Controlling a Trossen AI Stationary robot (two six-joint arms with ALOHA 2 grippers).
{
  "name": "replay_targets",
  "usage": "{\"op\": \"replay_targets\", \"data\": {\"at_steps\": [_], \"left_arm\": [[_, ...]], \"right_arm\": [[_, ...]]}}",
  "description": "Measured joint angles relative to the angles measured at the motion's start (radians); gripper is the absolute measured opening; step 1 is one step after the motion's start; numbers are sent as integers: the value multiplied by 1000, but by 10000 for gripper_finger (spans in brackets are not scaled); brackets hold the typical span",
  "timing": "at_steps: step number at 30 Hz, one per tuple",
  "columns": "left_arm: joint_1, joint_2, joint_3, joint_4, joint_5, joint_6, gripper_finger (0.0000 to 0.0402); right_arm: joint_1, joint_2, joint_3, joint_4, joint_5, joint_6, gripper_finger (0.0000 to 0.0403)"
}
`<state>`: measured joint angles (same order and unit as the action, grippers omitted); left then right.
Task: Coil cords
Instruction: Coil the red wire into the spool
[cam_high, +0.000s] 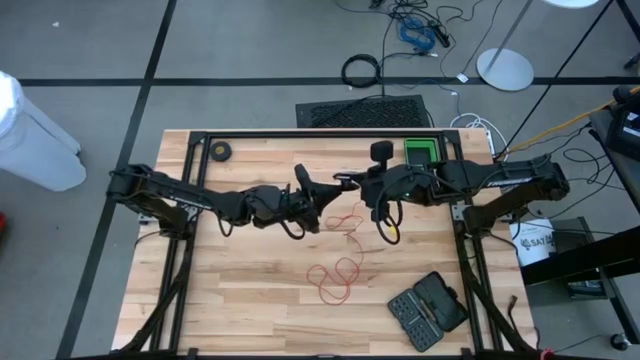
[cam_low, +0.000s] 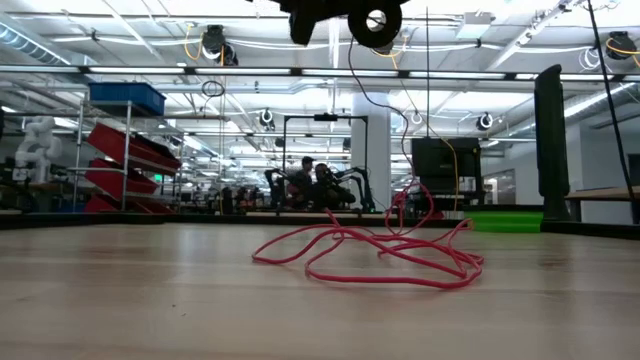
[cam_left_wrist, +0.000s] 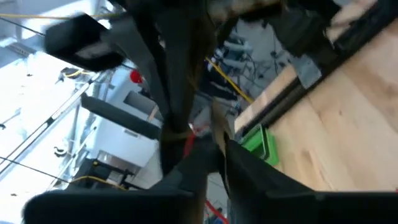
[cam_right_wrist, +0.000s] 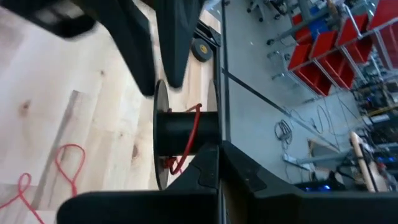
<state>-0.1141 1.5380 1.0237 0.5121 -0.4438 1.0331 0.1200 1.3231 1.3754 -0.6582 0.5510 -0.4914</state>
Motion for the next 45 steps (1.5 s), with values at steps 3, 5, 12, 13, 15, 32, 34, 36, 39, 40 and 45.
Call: {"op": "replay_targets", "data": {"at_steps": [3, 5, 12, 13, 15, 32, 34, 36, 39, 40, 45], "left_arm": [[-15, -18, 0, -5, -16, -4, 104], [-29, -33, 0, -11, -51, -4, 124], [-74, -60, 1, -9, -304, -58, 148], [-79, -59, 1, -14, -352, -102, 148], [-84, -59, 1, -40, -400, -232, 148], [-11, 105, 0, -59, -189, -1071, 148], [7, 137, 0, -24, -75, -1113, 148], [14, 170, 0, 30, 8, -1131, 148], [9, 235, 0, 122, 38, -1072, 148], [2, 257, 0, 154, 38, -1029, 148], [-31, 379, 0, 323, 51, -892, 150]], "right_arm": [[0, 1, -1, -5, 27, 9, 0], [0, 1, -1, -7, 29, 16, 0], [0, -9, -2, 12, 54, 43, 0], [0, -16, -2, 26, 54, 53, 0], [0, -30, -2, 50, 53, 74, 0], [12, -156, -2, 29, -7, 409, 0], [17, -154, -2, 18, -7, 414, 0], [19, -151, -2, 6, -7, 426, 0], [20, -151, -2, -1, -7, 428, 0], [19, -151, -2, -4, -7, 428, 0], [19, -151, -2, -8, -7, 428, 0]]}}
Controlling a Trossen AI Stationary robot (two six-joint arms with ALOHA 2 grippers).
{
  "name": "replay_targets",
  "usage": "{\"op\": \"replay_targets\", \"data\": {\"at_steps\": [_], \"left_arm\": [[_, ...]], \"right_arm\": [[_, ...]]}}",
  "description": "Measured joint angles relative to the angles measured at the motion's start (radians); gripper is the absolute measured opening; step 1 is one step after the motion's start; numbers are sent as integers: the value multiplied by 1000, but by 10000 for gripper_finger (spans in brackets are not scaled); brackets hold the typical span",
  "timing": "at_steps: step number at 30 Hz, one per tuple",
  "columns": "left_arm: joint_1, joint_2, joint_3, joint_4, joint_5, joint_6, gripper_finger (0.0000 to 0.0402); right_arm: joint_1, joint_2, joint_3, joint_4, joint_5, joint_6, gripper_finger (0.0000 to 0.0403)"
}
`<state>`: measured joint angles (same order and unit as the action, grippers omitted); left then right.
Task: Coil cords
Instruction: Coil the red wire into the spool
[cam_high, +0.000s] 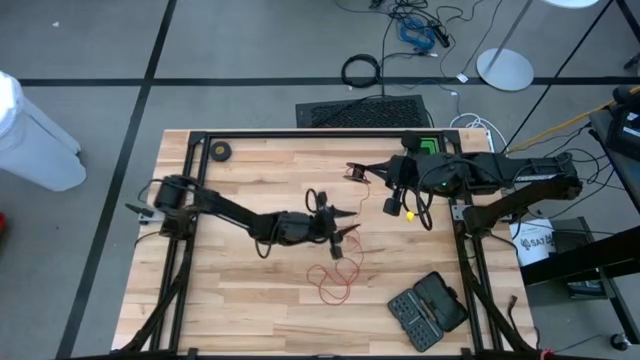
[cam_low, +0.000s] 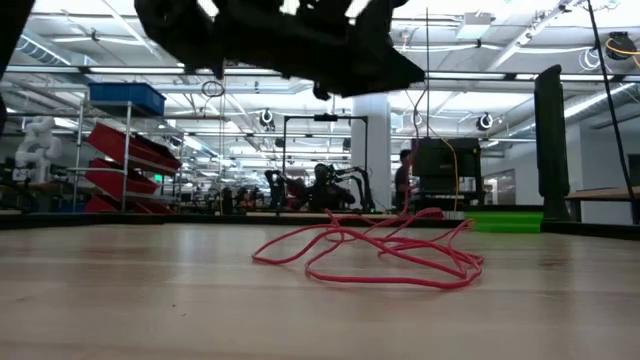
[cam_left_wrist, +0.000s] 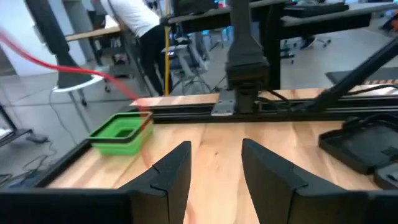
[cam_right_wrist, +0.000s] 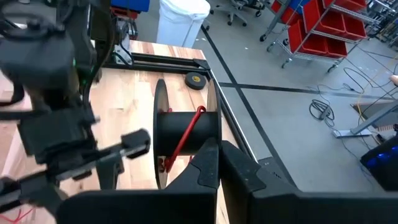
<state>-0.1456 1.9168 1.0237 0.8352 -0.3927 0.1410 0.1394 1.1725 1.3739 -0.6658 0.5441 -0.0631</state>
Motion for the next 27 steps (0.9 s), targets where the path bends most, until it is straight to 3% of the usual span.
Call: {"op": "replay_targets", "data": {"at_steps": [10, 27], "left_arm": [[-3, 96, 8, 93, -167, -4, 190], [54, 95, 9, 97, -116, -108, 199]], "right_arm": [[0, 0, 1, -1, -27, 0, 0], [0, 0, 1, 3, -27, 0, 0]]}}
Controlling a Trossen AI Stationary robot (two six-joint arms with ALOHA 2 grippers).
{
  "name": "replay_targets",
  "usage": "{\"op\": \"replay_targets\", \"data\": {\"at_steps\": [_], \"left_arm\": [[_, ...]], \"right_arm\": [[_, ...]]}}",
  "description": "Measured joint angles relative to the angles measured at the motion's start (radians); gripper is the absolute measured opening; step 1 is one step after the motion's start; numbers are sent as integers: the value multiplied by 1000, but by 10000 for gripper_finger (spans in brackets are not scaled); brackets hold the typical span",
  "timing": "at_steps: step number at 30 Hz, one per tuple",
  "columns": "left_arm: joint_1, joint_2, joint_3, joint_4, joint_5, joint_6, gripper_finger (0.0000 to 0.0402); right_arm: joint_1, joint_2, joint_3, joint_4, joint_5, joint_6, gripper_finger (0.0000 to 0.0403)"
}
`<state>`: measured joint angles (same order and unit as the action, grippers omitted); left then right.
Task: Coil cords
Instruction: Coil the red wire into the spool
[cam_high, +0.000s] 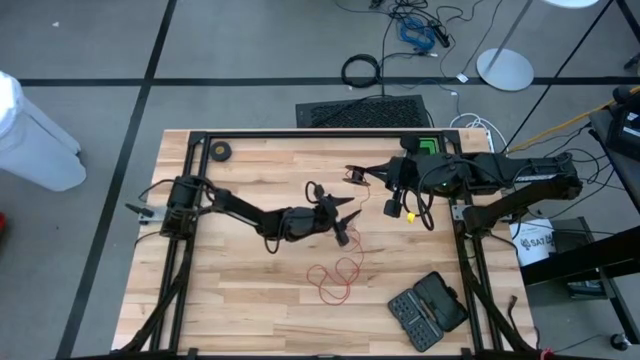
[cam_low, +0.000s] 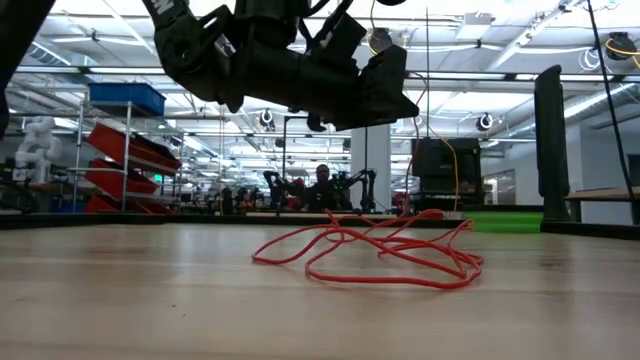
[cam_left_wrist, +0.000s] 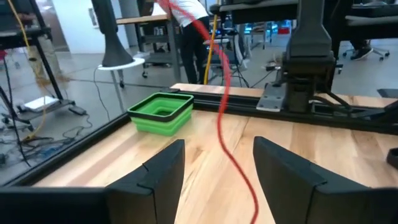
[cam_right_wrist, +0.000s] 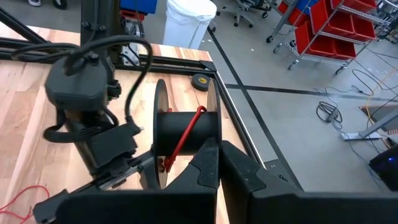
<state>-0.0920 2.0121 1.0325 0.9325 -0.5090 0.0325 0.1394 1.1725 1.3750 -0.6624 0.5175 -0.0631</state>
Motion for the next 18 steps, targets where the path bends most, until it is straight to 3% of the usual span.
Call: {"op": "replay_targets", "data": {"at_steps": [5, 18], "left_arm": [[21, 0, 0, 1, 74, -72, 199], [48, 13, 1, 32, 129, -77, 191]], "right_arm": [[0, 0, 0, 0, 0, -1, 0], [0, 0, 0, -1, 0, -4, 0]]}}
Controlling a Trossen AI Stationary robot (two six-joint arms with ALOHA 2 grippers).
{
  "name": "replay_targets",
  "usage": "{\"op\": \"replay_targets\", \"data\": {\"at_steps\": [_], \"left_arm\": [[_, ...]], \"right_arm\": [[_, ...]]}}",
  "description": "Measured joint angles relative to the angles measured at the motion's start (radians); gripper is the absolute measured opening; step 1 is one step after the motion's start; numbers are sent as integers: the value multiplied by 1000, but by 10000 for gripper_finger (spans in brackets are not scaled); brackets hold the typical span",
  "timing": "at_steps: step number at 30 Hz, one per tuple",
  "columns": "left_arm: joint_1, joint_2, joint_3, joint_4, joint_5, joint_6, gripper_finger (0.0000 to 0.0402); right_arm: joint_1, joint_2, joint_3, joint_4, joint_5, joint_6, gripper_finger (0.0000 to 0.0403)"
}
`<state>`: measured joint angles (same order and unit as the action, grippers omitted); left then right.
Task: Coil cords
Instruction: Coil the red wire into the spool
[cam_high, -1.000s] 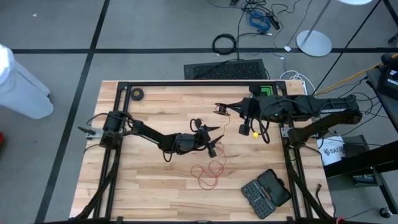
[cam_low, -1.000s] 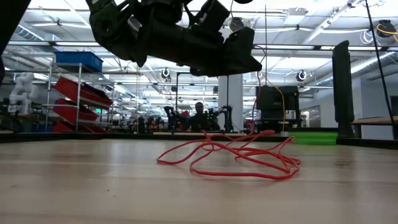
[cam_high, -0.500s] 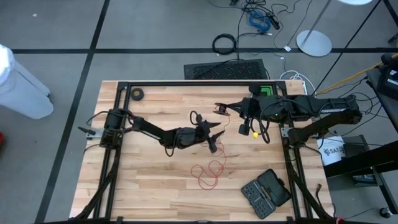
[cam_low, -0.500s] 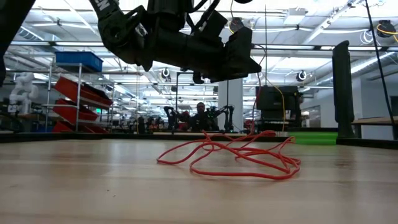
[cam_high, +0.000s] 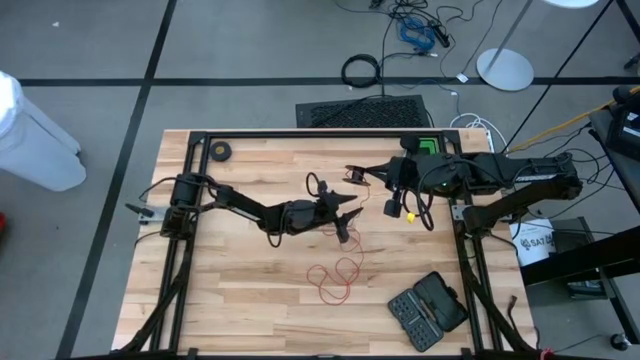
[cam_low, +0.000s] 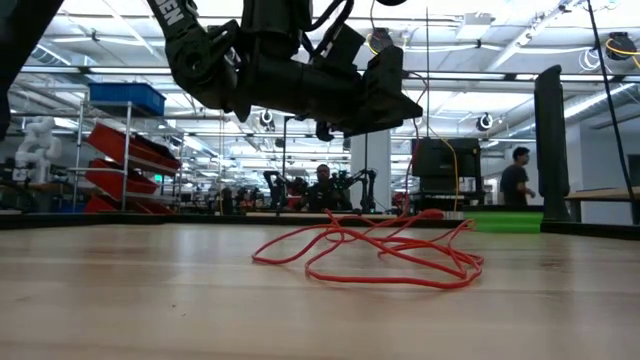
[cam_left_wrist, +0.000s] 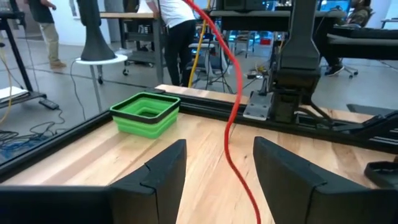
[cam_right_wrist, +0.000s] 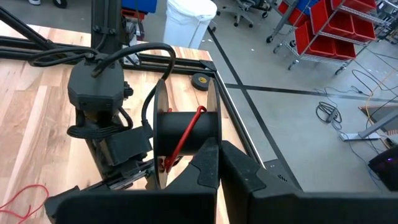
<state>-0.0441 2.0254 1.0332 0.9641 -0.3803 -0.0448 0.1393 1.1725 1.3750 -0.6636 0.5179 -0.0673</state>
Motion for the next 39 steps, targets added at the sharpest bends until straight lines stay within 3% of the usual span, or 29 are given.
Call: {"op": "replay_targets", "data": {"at_steps": [15, 33, 39], "left_arm": [[0, 0, 13, 15, 40, 7, 133], [-1, 0, 65, -81, 33, 26, 129], [-1, 0, 65, -84, 25, 26, 97]], "right_arm": [[0, 0, 0, 1, 0, 0, 0], [0, 0, 0, 1, 0, 0, 0], [0, 0, 0, 0, 0, 0, 0]]}}
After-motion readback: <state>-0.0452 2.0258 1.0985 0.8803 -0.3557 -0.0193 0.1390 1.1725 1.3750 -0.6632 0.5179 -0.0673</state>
